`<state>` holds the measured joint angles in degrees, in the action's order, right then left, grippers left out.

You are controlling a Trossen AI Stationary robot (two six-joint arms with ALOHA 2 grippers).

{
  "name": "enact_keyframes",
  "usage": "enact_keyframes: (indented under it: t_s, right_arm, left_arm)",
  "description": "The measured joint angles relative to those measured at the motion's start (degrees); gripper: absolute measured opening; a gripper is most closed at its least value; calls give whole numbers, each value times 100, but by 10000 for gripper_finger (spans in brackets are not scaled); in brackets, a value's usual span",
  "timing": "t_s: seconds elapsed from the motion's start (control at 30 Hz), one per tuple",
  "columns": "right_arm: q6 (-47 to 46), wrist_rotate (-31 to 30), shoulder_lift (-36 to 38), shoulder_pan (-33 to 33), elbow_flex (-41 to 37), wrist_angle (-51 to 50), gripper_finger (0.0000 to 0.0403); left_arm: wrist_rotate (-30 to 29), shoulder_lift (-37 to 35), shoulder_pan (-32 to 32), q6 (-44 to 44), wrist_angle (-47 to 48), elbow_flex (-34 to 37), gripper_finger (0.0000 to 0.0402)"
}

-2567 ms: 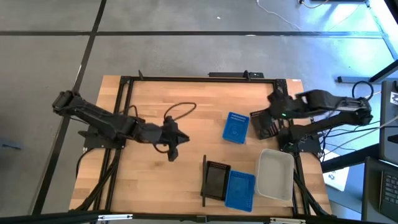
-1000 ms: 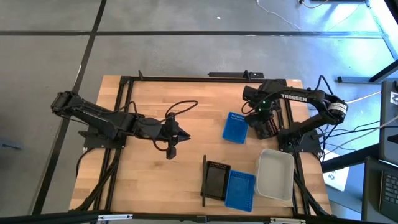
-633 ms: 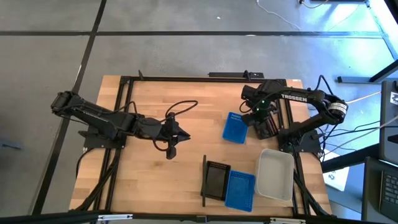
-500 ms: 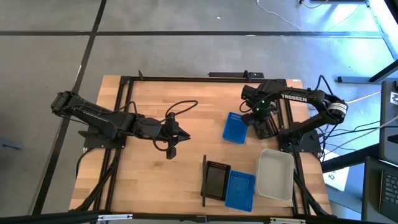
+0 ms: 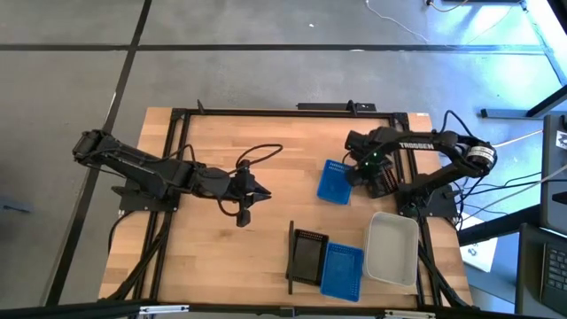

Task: Stack baskets on shelf by color
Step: Stack the black bin on top of the black bins on the shelf

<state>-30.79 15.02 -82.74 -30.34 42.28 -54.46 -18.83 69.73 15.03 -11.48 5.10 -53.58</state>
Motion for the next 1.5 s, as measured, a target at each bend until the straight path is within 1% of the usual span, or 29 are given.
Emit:
enact_keyframes:
  t_s: [0.07, 0.13, 0.2, 0.23, 0.27, 0.37, 0.47, 0.6, 0.7, 0.77, 0.87, 1.03, 1.17, 1.3, 1.5]
  right_arm:
    - [173, -4, 0, 14, -67, 96, 108]
    - [470, -133, 0, 14, -76, 136, 76]
    - [876, -311, 2, 14, -76, 98, 34]
    - [1064, -379, 2, 14, -70, 90, 19]
    - [1288, -514, 2, 18, -36, 12, 11]
    - [1870, -890, 0, 19, 236, -581, 11]
    - [2340, -1445, -4, 27, 756, -1626, 4]
    - [2444, -2132, -4, 204, 1676, -2942, 4]
    - [2582, -2440, -2, 538, 2372, -3559, 3]
    - [2860, -2384, 21, 792, 2784, -3549, 2]
    - [3693, -1954, 98, 1238, 3322, -3589, 2]
    - [4835, -1656, 121, 2132, 4015, -3566, 2]
    - [5714, -1354, 120, 2886, 4478, -3548, 2]
    - [6445, -1335, 120, 3525, 4675, -3549, 2]
    - [7079, -1235, 110, 4168, 4651, -3514, 2]
  left_arm:
    - [0, 0, 0, 10, 0, 2, 39]
    - [0, 0, 0, 12, 0, 0, 39]
    - [0, 0, 0, 12, 0, 1, 39]
    - [0, 0, 0, 12, 0, 1, 39]
    - [0, 0, 0, 12, 0, 0, 39]
    - [0, 0, 0, 12, 0, 0, 39]
    - [0, 0, 0, 12, 0, 0, 39]
    - [0, 0, 0, 12, 1, 0, 39]
    - [2, 0, 0, 12, 2, 2, 39]
    - [2, 0, 0, 12, 2, 0, 39]
    - [1, 0, 0, 69, 15, 1, 39]
    - [-10, 0, 0, 242, 35, 0, 39]
    - [-10, 0, -39, -13, 42, 0, 39]
    - [42, 0, -200, -455, 42, 0, 39]
    - [275, 0, -480, -594, 42, 0, 39]
